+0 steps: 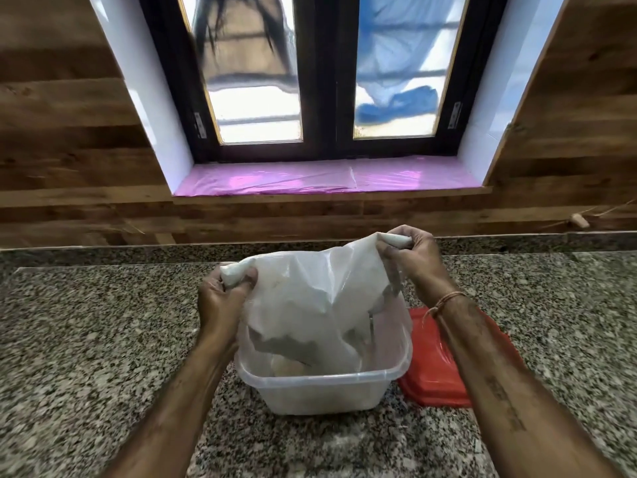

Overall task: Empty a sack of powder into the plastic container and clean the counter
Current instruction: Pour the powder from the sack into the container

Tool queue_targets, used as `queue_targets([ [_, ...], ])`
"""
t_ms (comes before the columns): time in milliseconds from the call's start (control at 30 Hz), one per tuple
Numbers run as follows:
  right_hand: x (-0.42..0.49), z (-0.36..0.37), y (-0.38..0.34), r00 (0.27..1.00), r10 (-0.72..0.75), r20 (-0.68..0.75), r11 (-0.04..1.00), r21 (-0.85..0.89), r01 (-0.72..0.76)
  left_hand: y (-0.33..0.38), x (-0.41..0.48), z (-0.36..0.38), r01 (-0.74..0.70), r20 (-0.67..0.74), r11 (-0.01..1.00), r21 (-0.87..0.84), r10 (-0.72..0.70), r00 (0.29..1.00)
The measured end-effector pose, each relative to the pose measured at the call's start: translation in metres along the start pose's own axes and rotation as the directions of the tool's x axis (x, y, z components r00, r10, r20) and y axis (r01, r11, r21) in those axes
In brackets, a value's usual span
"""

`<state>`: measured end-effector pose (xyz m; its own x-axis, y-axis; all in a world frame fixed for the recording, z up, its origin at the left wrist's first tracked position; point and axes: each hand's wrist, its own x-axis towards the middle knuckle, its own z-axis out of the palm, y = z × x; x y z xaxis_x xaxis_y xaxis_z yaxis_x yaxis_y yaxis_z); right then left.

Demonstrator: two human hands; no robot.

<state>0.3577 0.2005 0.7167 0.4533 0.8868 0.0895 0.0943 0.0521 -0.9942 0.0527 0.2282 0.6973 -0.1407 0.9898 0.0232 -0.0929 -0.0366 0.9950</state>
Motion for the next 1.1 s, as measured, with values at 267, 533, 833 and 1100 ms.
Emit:
queue_targets([
  [267,0.003,-0.003,-0.004,1.000,0.006,-0.027,0.999,0.049,-0.005,0.008,-0.003,-0.007,0.090,-0.102,0.986,-0.141,-0.105,0.989],
  [533,-0.007,-0.009,-0.002,0.999,-0.005,-0.050,0.996,0.085,0.010,0.006,-0.009,-0.023,-0.117,0.022,0.991,0.059,0.116,0.993],
  [833,-0.014,-0.018,-0.005,0.993,-0.066,0.099,0.997,0.036,0.063,0.029,-0.002,-0.034,-0.368,0.235,0.619,0.694,0.288,0.928],
  [1100,-0.018,0.003,-0.015,0.979,-0.148,0.142,0.989,0.028,0.146,0.057,-0.007,0.090,-0.589,0.535,0.399,0.703,0.249,0.807],
])
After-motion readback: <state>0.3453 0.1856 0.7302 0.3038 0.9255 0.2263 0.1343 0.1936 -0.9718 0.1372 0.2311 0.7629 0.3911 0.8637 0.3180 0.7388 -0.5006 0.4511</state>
